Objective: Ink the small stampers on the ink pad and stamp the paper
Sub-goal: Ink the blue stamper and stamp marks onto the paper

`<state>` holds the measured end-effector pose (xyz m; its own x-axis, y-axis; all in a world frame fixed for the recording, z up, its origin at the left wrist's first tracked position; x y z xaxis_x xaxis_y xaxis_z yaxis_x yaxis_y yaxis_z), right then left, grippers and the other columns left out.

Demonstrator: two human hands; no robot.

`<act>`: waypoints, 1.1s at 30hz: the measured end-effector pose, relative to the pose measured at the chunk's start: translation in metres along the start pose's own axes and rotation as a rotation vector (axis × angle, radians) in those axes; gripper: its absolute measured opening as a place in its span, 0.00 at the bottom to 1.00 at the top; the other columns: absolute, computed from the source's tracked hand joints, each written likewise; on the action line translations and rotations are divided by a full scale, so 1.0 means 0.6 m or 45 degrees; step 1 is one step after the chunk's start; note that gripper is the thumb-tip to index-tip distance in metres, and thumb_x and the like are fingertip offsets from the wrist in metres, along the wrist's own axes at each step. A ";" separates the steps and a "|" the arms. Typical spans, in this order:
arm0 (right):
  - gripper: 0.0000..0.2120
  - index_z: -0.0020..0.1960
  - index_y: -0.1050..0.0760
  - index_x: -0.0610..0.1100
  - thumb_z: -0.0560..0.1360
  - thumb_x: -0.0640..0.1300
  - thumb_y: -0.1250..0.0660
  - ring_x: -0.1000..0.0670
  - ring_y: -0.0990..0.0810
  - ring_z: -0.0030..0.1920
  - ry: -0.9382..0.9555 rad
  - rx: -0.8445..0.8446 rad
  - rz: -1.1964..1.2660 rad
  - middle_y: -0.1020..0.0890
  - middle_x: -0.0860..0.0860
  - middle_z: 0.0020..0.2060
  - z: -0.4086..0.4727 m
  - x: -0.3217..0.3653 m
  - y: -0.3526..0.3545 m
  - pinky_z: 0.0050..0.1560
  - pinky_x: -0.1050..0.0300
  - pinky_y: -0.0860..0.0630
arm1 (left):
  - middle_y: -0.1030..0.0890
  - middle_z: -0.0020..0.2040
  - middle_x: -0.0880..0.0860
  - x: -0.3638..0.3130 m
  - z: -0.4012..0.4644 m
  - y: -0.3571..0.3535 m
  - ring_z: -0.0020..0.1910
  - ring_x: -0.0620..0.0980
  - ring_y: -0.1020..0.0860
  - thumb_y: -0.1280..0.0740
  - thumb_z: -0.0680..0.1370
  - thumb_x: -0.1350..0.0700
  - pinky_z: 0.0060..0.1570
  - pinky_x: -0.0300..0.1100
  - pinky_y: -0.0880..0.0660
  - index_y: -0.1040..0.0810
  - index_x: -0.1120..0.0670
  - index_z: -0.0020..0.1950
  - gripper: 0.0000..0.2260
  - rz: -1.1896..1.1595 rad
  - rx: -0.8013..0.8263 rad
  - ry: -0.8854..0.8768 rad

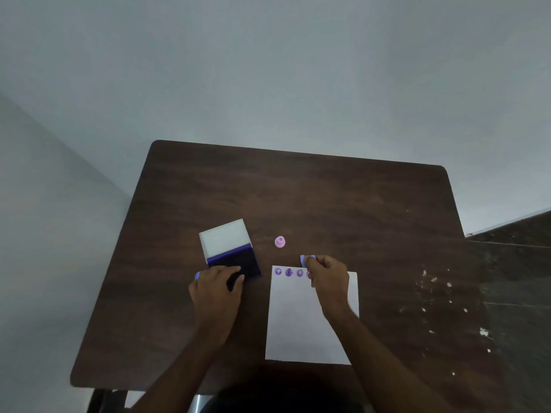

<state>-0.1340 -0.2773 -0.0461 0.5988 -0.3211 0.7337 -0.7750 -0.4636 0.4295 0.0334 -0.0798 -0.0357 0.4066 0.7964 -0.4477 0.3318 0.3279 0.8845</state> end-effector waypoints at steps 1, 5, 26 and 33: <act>0.09 0.42 0.19 0.44 0.73 0.50 0.29 0.52 0.20 0.31 0.014 0.020 -0.007 0.17 0.52 0.33 -0.004 0.007 -0.009 0.29 0.62 0.29 | 0.18 0.57 0.49 0.013 0.000 0.010 0.57 0.50 0.24 0.31 0.75 0.48 0.59 0.51 0.32 0.20 0.47 0.58 0.12 0.015 -0.006 0.028; 0.08 0.44 0.19 0.45 0.72 0.49 0.28 0.51 0.20 0.34 0.087 0.084 -0.001 0.17 0.52 0.35 -0.020 0.031 -0.044 0.31 0.62 0.26 | 0.20 0.58 0.51 0.060 0.001 0.031 0.58 0.51 0.25 0.30 0.75 0.50 0.57 0.51 0.30 0.20 0.49 0.59 0.13 -0.072 -0.052 0.133; 0.09 0.48 0.20 0.46 0.72 0.49 0.27 0.52 0.18 0.37 0.234 0.455 -0.088 0.16 0.50 0.38 -0.093 0.080 -0.203 0.34 0.64 0.24 | 0.17 0.51 0.49 0.130 0.012 0.054 0.48 0.44 0.21 0.27 0.73 0.56 0.50 0.35 0.26 0.20 0.53 0.56 0.13 -0.611 -0.033 0.303; 0.04 0.42 0.22 0.52 0.71 0.49 0.26 0.54 0.19 0.34 0.204 0.558 -0.074 0.17 0.52 0.35 -0.108 0.090 -0.234 0.32 0.65 0.25 | 0.17 0.51 0.51 0.116 0.002 0.068 0.48 0.45 0.20 0.26 0.72 0.59 0.51 0.35 0.23 0.20 0.55 0.58 0.16 -0.731 0.038 0.261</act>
<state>-0.0059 -0.1762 -0.0328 0.5731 -0.1686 0.8020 -0.5619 -0.7932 0.2348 0.0764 -0.0116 -0.0312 -0.0157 0.5792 -0.8151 0.4743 0.7219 0.5039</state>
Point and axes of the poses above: each hand's wrist, its own z-axis towards the middle knuckle, its own y-axis out of the back of the hand, x = y × z, the point moved 6 cm from there along z, towards the middle knuckle
